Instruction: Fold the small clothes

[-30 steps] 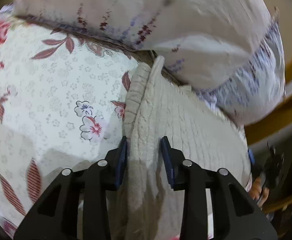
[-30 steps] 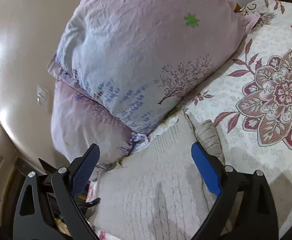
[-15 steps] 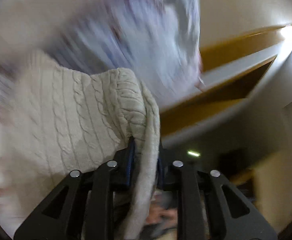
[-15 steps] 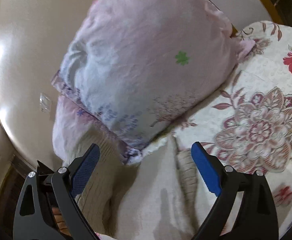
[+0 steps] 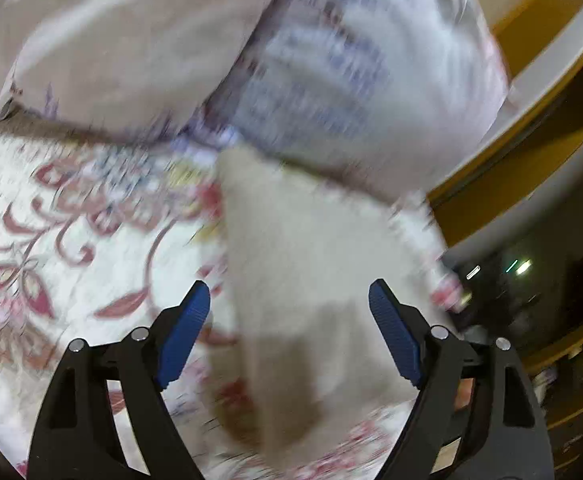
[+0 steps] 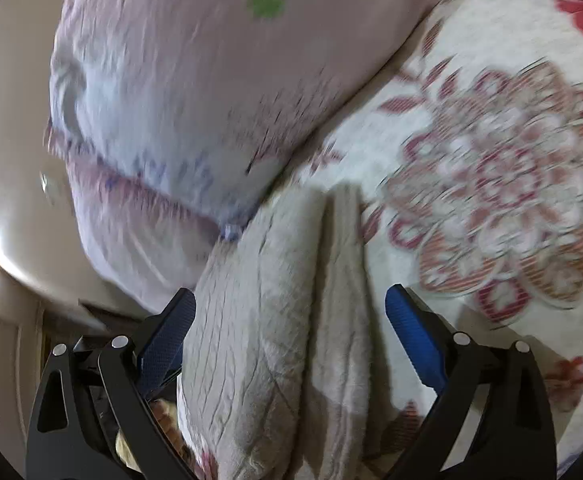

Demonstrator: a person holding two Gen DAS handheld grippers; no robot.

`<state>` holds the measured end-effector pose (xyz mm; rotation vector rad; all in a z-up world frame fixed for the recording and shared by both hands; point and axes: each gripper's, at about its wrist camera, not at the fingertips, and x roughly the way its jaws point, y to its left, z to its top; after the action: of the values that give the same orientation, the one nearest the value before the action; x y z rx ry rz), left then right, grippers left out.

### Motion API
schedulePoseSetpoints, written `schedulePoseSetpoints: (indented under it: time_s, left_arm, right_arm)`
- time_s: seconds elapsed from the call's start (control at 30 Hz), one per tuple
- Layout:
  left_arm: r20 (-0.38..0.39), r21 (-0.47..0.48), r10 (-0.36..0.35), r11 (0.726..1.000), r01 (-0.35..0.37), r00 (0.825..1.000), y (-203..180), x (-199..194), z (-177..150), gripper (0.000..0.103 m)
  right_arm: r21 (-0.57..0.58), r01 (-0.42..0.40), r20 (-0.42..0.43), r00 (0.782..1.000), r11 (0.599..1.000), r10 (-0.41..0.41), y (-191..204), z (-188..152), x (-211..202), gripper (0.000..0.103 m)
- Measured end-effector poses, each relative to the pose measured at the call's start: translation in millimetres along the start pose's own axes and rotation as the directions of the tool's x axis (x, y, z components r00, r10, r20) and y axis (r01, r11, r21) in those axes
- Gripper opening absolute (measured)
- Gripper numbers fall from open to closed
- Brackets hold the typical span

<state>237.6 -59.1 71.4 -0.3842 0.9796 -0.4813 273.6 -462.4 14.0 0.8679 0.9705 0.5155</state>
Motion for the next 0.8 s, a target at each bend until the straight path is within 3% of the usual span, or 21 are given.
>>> schedulePoseSetpoints:
  time_s: [0.07,0.13,0.27,0.3,0.33,0.37,0.4,0.47,0.53,0.63,0.67,0.7,0.73,0.8]
  left_arm:
    - [-0.025,0.047,0.039,0.998,-0.038,0.999,4,9,-12,0.088]
    - [-0.004,0.063,0.052,0.997,-0.052,0.999,2,13,-16,0.094]
    - [-0.003,0.078,0.043,0.996,-0.042,0.999,-6,35,-14,0.096]
    - [-0.012,0.069,0.028,0.997,-0.027,1.000,-6,45,-12,0.095]
    - [-0.024,0.053,0.011,0.999,-0.010,1.000,-6,52,-14,0.089]
    - [-0.036,0.029,-0.022,0.999,0.023,0.999,-4,58,-14,0.077]
    - [-0.029,0.003,-0.040,0.999,0.040,0.999,-1,61,-13,0.075]
    - [-0.030,0.018,-0.054,0.998,0.055,0.998,-1,58,-11,0.052]
    - [-0.032,0.014,-0.103,0.995,0.103,0.994,6,45,-6,0.043]
    - [0.035,0.066,-0.111,0.992,0.108,0.993,18,4,-1,0.043]
    - [0.057,0.089,-0.093,0.992,0.088,0.994,24,-7,1,0.046]
    - [0.064,0.104,-0.061,0.993,0.054,0.996,29,-12,3,0.050]
    - [0.070,0.121,0.020,0.992,-0.029,0.997,34,-13,4,0.056]
    - [0.100,0.131,0.182,0.972,-0.195,0.978,41,-15,3,0.060]
  right_arm:
    - [-0.034,0.032,-0.011,0.999,0.999,-0.032,5,-2,3,0.098]
    - [-0.058,0.054,-0.019,0.998,0.997,-0.055,9,-3,5,0.098]
    - [-0.140,0.139,-0.027,0.989,0.980,-0.144,18,-13,14,0.092]
    - [-0.160,0.149,-0.021,0.988,0.976,-0.154,20,-15,16,0.071]
    - [-0.171,0.157,-0.037,0.985,0.973,-0.166,20,-18,21,0.064]
    - [-0.174,0.162,-0.028,0.985,0.971,-0.169,19,-19,21,0.052]
    - [-0.166,0.133,-0.037,0.989,0.977,-0.141,17,-20,22,0.044]
    - [-0.133,0.075,-0.034,0.996,0.988,-0.080,14,-20,22,0.041]
    - [-0.160,-0.005,-0.013,1.000,0.987,0.003,25,-26,18,0.039]
    - [-0.223,-0.143,-0.057,0.989,0.964,0.133,47,-39,23,0.038]
    - [-0.245,-0.149,-0.072,0.988,0.958,0.135,54,-42,30,0.040]
    - [-0.278,-0.089,-0.076,0.995,0.956,0.071,61,-46,42,0.045]
    - [-0.305,0.013,-0.046,0.999,0.952,-0.028,65,-48,50,0.046]
    - [-0.337,0.187,0.068,0.982,0.923,-0.174,67,-51,44,0.046]
